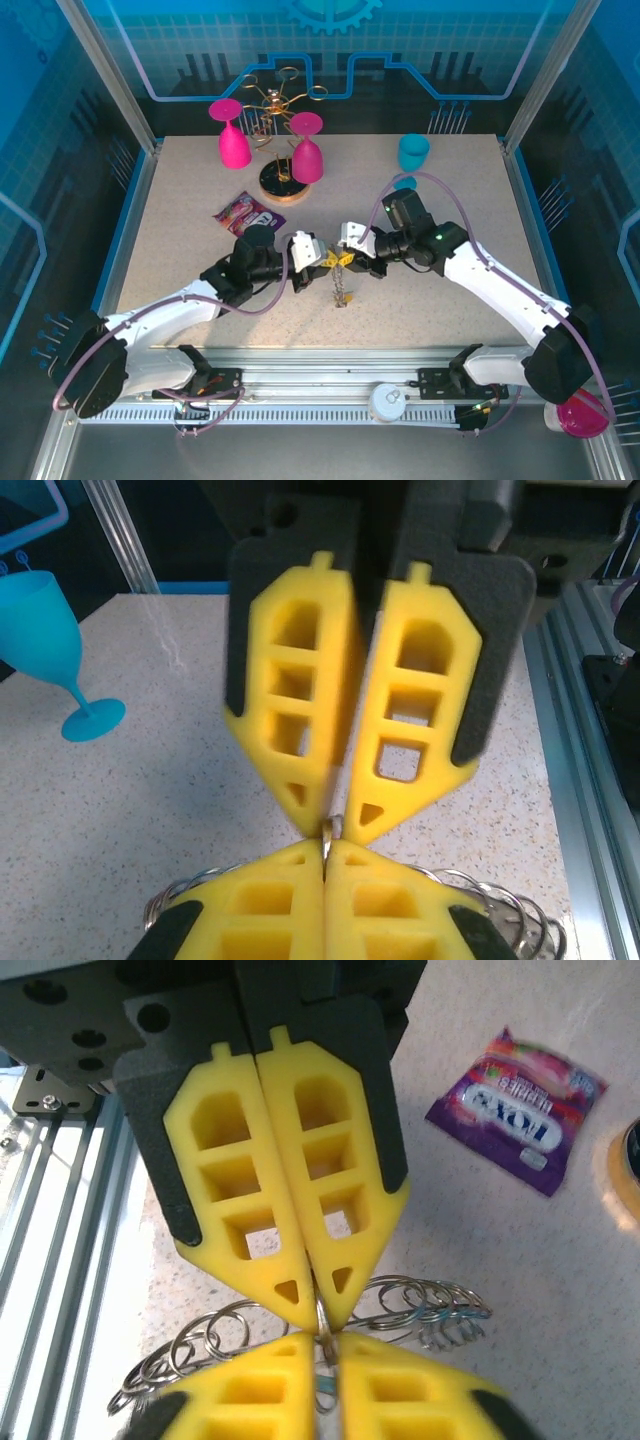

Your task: Put the keys on the keyring

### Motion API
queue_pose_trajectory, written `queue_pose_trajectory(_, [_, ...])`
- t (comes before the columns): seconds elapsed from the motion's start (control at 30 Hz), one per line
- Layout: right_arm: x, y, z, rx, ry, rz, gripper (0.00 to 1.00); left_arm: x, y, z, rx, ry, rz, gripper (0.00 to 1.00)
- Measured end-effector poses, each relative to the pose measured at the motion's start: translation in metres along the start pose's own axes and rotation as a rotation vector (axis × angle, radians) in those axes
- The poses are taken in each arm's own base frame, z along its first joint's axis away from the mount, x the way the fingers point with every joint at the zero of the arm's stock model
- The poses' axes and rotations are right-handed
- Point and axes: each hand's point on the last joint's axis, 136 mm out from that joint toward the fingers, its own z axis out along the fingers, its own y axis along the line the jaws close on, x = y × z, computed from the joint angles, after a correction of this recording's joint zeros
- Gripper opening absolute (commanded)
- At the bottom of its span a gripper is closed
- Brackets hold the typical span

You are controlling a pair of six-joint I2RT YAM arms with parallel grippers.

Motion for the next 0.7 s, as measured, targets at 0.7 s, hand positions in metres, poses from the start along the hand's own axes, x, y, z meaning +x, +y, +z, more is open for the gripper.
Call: queue_pose_trajectory(0.7, [0.000,0.008,-0.003,-0.030,-0.140,0.107,0.31,-0.003,-0.011,-0.011,0.001,-0.126,0.009,0.00])
